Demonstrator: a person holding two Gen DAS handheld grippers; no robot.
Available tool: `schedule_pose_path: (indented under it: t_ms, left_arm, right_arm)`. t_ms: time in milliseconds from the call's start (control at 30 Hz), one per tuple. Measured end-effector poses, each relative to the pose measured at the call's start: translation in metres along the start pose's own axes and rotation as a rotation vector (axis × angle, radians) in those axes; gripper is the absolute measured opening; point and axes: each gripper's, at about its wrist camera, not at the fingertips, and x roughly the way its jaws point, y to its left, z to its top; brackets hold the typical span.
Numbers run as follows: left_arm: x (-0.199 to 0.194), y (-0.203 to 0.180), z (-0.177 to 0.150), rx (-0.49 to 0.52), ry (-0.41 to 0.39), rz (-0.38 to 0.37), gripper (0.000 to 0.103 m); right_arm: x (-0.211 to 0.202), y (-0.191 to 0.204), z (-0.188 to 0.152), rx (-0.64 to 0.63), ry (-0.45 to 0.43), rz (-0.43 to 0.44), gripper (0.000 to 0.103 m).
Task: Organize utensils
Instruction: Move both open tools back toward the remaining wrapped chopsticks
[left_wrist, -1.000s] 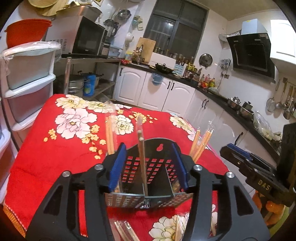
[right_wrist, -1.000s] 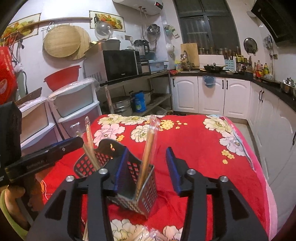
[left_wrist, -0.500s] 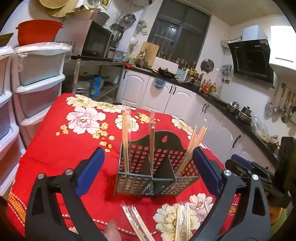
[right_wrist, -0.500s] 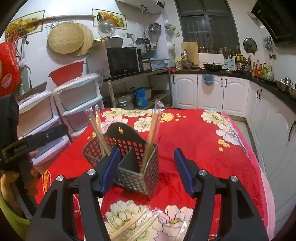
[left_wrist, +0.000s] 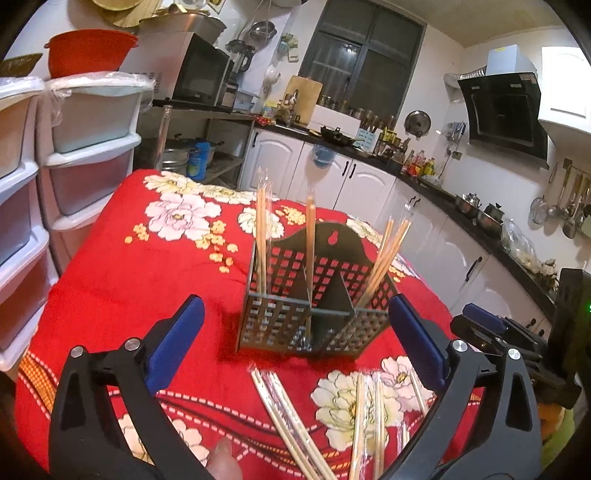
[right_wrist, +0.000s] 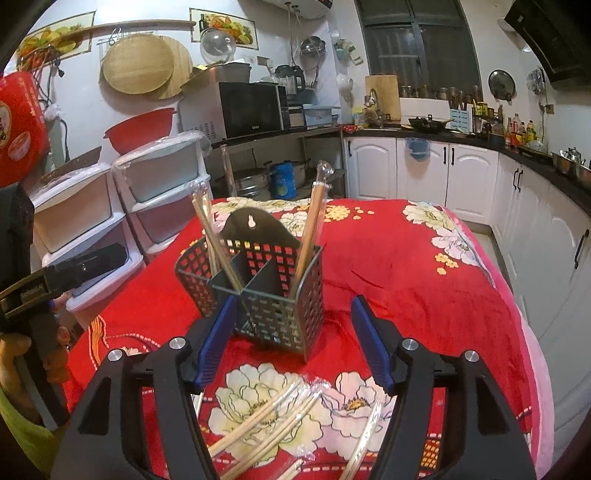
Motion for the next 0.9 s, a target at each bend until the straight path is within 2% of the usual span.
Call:
schedule_pose_path:
  t_ms: [533,900]
  left_arm:
    - [0.010,0.015,-0.051,-0.008,0.107,0.065,0.091]
    - [0.020,0.025,-0.075,-0.018,0.189,0.118,0.091]
  right_arm:
    - [0.009,-0.001,-0.056,-0.013,0.123,0.014,0.062]
    - [0.026,0.004,-0.073,-0.035,0.210,0.037,0.062]
